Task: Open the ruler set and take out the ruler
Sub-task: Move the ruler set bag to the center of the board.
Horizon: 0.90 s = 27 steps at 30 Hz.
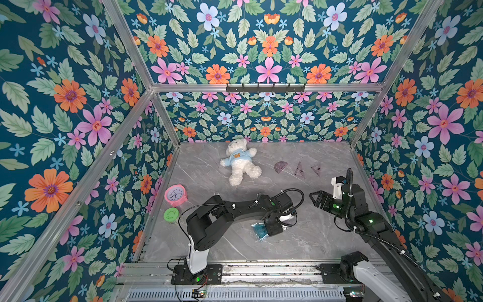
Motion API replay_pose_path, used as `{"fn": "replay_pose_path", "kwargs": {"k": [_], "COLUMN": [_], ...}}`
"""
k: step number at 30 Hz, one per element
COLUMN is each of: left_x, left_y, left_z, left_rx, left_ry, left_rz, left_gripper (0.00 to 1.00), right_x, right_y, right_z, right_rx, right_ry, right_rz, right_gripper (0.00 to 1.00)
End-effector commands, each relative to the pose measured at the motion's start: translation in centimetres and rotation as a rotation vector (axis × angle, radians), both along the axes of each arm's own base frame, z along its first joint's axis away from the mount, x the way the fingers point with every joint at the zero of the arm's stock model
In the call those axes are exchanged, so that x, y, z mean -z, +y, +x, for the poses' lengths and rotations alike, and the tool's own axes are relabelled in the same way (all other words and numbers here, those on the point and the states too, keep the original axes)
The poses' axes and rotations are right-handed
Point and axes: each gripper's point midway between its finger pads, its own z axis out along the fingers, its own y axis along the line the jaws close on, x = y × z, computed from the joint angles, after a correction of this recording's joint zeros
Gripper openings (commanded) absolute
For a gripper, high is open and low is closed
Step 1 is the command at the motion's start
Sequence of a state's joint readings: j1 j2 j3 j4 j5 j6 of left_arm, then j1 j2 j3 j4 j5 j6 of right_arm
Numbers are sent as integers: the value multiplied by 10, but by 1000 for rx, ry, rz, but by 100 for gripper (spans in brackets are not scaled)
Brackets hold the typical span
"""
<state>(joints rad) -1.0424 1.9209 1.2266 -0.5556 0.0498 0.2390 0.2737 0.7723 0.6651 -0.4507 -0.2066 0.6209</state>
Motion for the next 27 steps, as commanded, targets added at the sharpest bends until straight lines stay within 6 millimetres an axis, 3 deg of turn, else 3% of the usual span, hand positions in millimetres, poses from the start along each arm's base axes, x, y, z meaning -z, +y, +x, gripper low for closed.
{"fn": "replay_pose_path", "kwargs": {"k": [1, 5, 8, 12, 16, 21, 27], "left_x": [13, 14, 3, -9, -13, -26, -50], "left_y": [18, 18, 16, 13, 23, 28, 23], "left_z": [41, 58, 64, 52, 43, 42, 44], "left_rx": [-147, -257, -337, -387, -440, -484, -461], "left_ry": [-126, -153, -171, -113, -94, -110, -140], "left_rz": [69, 26, -30, -108, -126, -178, -262], "left_gripper": [77, 77, 78, 80, 78, 77, 87], "right_x": [-1, 2, 5, 10, 16, 24, 23], "right_y": [0, -1, 1, 6, 10, 18, 39], "right_z": [2, 3, 5, 9, 15, 22, 25], "right_rx": [6, 5, -4, -26, -37, -67, -161], "right_ry": [-12, -9, -2, 10, 30, 55, 36], "right_rz": [0, -5, -9, -7, -6, 10, 90], "right_gripper": [82, 82, 82, 82, 82, 82, 82]}}
